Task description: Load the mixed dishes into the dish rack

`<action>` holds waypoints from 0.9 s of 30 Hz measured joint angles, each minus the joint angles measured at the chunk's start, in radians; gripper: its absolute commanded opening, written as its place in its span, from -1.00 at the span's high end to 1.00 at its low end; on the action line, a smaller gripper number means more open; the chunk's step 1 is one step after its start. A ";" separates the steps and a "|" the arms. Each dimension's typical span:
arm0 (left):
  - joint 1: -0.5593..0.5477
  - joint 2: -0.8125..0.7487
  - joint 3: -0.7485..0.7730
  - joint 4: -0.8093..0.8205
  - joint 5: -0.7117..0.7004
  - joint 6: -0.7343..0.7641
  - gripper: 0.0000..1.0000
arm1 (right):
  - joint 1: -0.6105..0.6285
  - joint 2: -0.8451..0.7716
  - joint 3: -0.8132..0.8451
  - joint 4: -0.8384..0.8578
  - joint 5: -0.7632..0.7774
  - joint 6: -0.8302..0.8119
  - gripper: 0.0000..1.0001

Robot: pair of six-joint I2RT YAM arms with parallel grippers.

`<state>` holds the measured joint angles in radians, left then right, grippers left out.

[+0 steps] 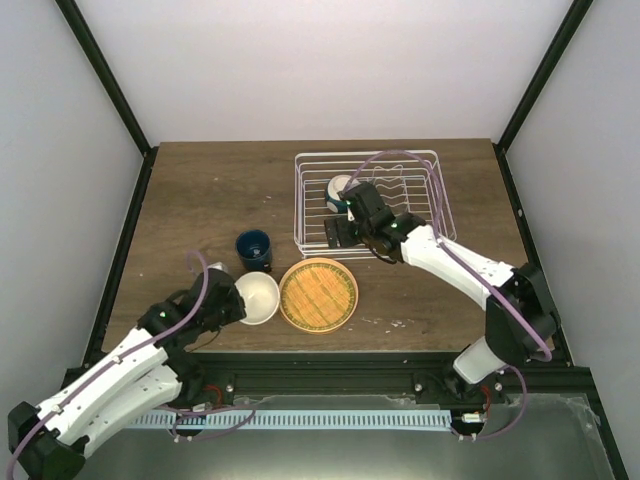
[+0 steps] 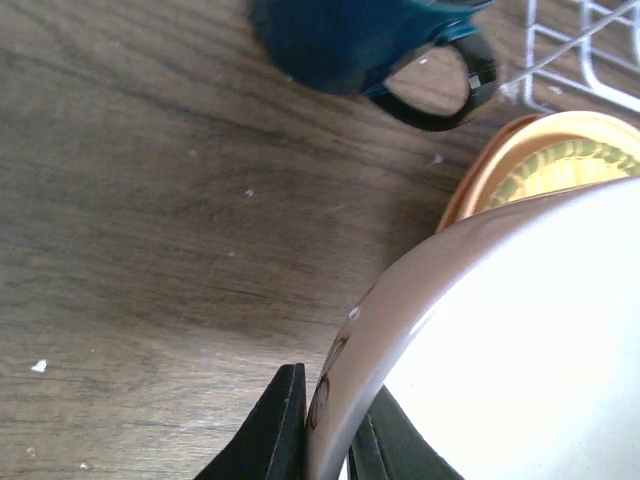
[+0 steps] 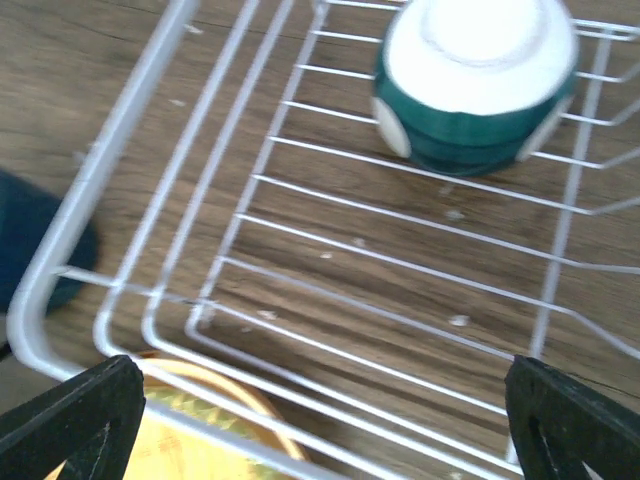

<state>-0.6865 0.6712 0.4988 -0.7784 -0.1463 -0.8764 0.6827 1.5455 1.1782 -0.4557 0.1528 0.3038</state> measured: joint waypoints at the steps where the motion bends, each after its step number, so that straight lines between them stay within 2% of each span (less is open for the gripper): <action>1: 0.000 0.000 0.013 -0.006 0.002 0.010 1.00 | -0.003 -0.013 -0.013 0.018 -0.035 0.000 -1.00; 9: -0.001 0.179 0.243 0.008 -0.049 0.158 1.00 | -0.050 -0.144 -0.103 0.153 -0.318 0.006 -1.00; 13: 0.002 0.267 0.370 0.098 -0.117 0.257 1.00 | -0.124 -0.239 -0.163 0.220 -0.473 0.027 -1.00; 17: 0.026 0.366 0.456 0.242 -0.111 0.338 1.00 | -0.197 -0.307 -0.233 0.291 -0.622 0.057 -1.00; 21: 0.048 0.478 0.475 0.357 -0.048 0.394 1.00 | -0.247 -0.322 -0.307 0.391 -0.793 0.097 -1.00; 27: 0.051 0.557 0.449 0.423 0.036 0.447 1.00 | -0.269 -0.314 -0.409 0.561 -1.013 0.171 -1.00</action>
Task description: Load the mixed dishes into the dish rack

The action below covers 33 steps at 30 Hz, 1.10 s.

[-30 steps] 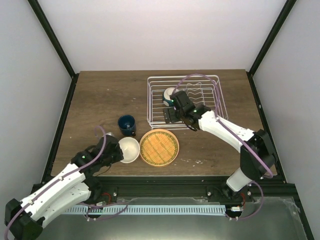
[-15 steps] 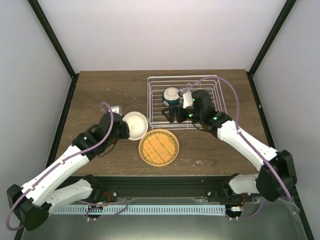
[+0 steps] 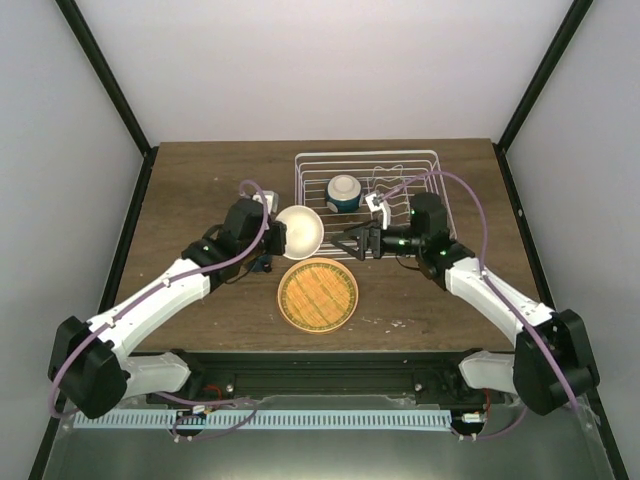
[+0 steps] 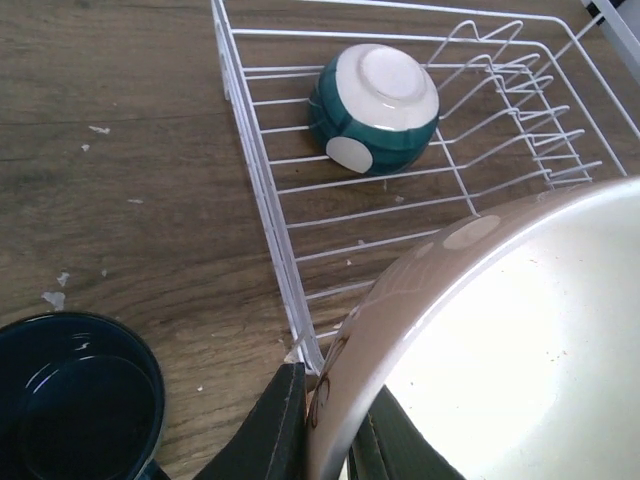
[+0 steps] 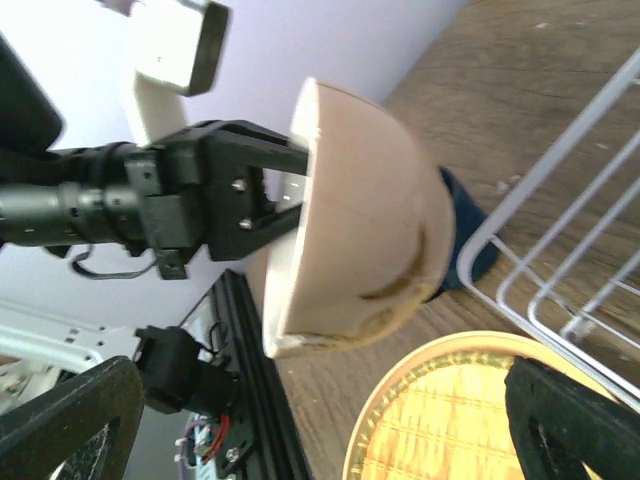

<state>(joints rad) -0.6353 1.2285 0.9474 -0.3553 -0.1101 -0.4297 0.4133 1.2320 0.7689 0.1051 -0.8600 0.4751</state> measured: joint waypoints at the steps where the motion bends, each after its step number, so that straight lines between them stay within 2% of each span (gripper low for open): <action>1: 0.001 0.000 -0.009 0.010 0.009 0.007 1.00 | 0.000 0.006 -0.002 0.018 -0.025 0.010 -1.00; 8: 0.003 -0.001 -0.033 0.060 0.072 0.030 1.00 | 0.000 0.060 -0.007 0.142 -0.135 0.047 -1.00; 20: 0.002 -0.001 -0.045 0.092 0.165 0.042 1.00 | 0.000 0.130 -0.018 0.230 -0.163 0.092 -1.00; 33: -0.021 0.009 -0.046 0.097 0.191 0.048 1.00 | 0.001 0.184 -0.027 0.367 -0.192 0.167 -0.83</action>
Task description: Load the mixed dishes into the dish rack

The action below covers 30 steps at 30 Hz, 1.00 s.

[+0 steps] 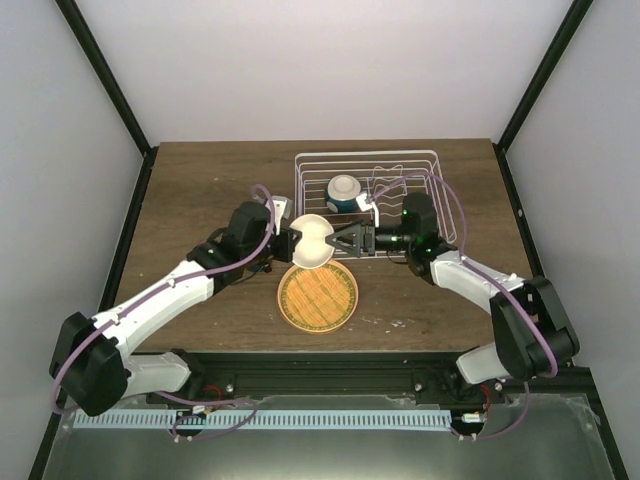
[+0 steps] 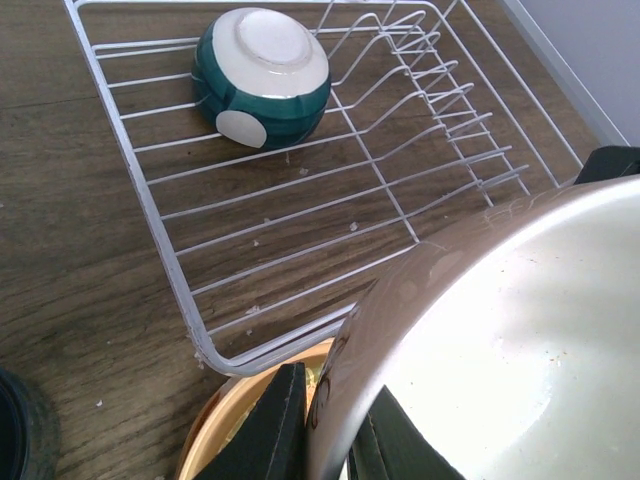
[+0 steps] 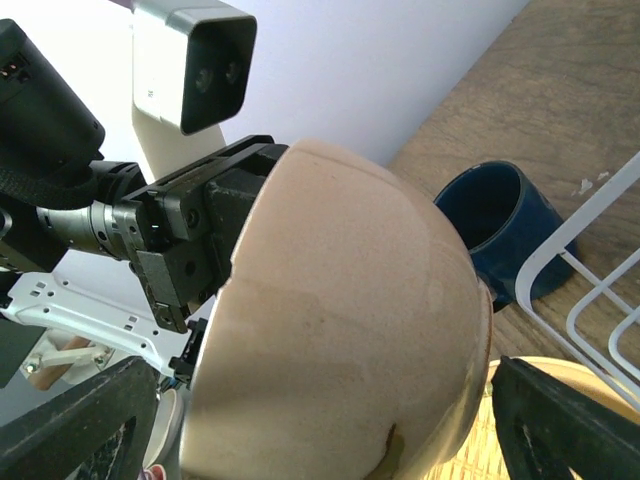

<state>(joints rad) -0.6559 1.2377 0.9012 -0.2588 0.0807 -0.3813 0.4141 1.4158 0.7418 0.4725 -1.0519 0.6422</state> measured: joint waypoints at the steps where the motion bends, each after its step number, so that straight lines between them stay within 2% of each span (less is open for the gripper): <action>1: 0.000 0.003 0.000 0.003 0.000 0.000 1.00 | 0.000 0.003 -0.005 0.006 -0.003 0.004 -0.82; 8: -0.001 0.004 -0.002 0.011 -0.011 0.000 1.00 | 0.003 0.016 -0.006 0.016 -0.013 0.015 -0.75; 26: -0.003 0.029 -0.016 0.016 -0.069 0.015 1.00 | 0.017 0.105 -0.006 0.079 -0.010 0.059 -0.38; 30: -0.002 0.043 -0.021 0.034 -0.078 0.014 1.00 | 0.017 0.111 -0.006 0.083 0.005 0.063 -0.37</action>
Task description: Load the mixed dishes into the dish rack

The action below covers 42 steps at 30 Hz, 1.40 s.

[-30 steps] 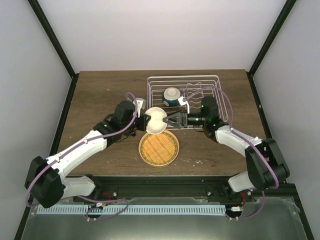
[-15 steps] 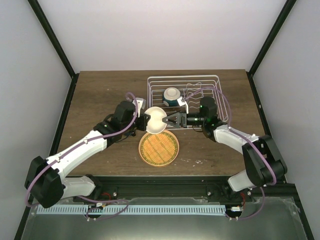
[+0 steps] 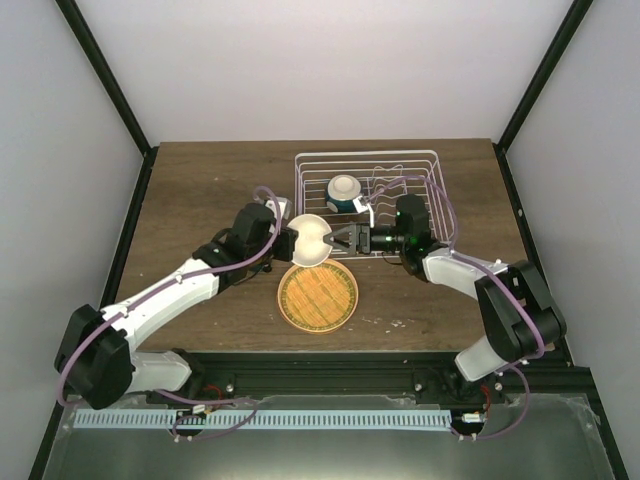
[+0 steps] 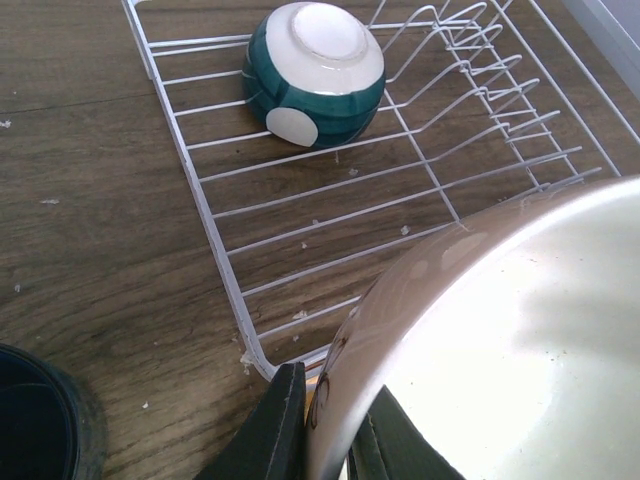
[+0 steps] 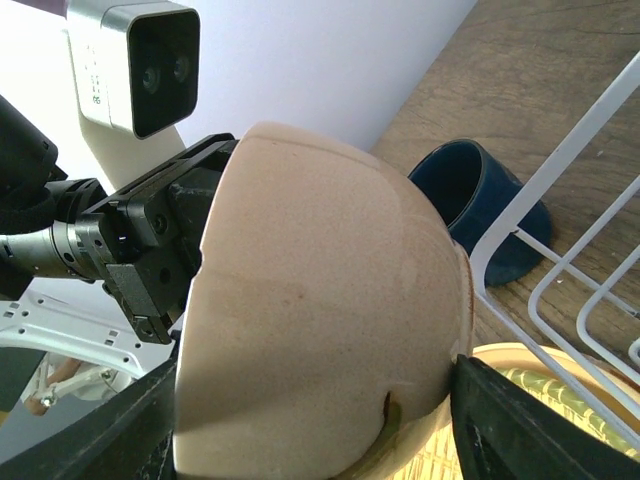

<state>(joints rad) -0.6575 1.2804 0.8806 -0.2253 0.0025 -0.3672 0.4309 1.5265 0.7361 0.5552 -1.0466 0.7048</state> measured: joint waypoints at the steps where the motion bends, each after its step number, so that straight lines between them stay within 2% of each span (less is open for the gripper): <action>1: 0.001 0.003 0.000 0.003 0.000 0.000 1.00 | 0.000 0.000 0.000 0.001 0.004 0.001 -0.37; 3: 0.002 0.008 0.000 0.009 0.000 0.000 1.00 | 0.000 0.001 0.000 0.002 0.010 0.004 -0.40; 10: 0.003 0.014 -0.005 0.016 0.004 -0.003 1.00 | 0.003 0.014 0.004 0.002 0.011 -0.001 -0.70; 26: -0.007 -0.026 -0.010 0.019 0.032 0.003 1.00 | 0.036 0.019 0.047 -0.101 0.007 -0.104 -0.76; 31: -0.007 -0.032 -0.012 0.018 0.029 0.005 1.00 | 0.037 0.019 0.052 -0.114 0.005 -0.121 -0.67; 38: -0.007 -0.033 -0.023 0.032 0.026 0.006 1.00 | 0.037 0.019 0.051 -0.104 -0.004 -0.099 -0.34; 42: -0.007 -0.033 -0.037 0.059 0.026 0.004 1.00 | 0.037 0.017 0.046 -0.098 0.002 -0.087 -0.29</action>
<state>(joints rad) -0.6647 1.2476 0.8440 -0.1665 0.0280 -0.3630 0.4683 1.5436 0.7822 0.4572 -1.0447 0.6182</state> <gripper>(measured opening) 0.122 0.744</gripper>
